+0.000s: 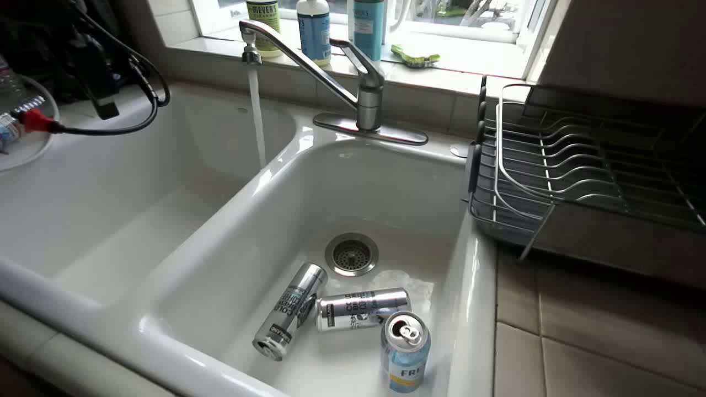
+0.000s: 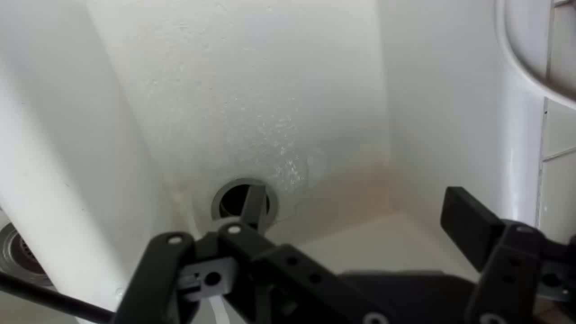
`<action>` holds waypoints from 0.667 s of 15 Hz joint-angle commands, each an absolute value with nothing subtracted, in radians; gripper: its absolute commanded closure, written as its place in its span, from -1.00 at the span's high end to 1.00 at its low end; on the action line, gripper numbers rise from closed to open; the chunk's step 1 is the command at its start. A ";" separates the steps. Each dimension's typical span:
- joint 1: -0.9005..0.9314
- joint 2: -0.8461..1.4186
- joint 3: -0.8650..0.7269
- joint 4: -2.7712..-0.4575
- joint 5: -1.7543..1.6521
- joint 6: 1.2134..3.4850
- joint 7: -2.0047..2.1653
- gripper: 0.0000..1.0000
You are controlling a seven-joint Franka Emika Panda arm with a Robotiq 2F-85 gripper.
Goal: Move the faucet handle downwards to close the water
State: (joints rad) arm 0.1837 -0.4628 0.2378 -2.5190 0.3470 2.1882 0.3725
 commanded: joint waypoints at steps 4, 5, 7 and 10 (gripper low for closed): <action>0.186 -0.463 0.235 -2.518 0.345 2.186 0.374 1.00; 0.186 -0.463 0.235 -2.518 0.345 2.186 0.374 1.00; 0.186 -0.463 0.235 -2.518 0.345 2.186 0.374 1.00; 0.139 -0.516 0.268 -2.517 0.217 2.196 0.425 1.00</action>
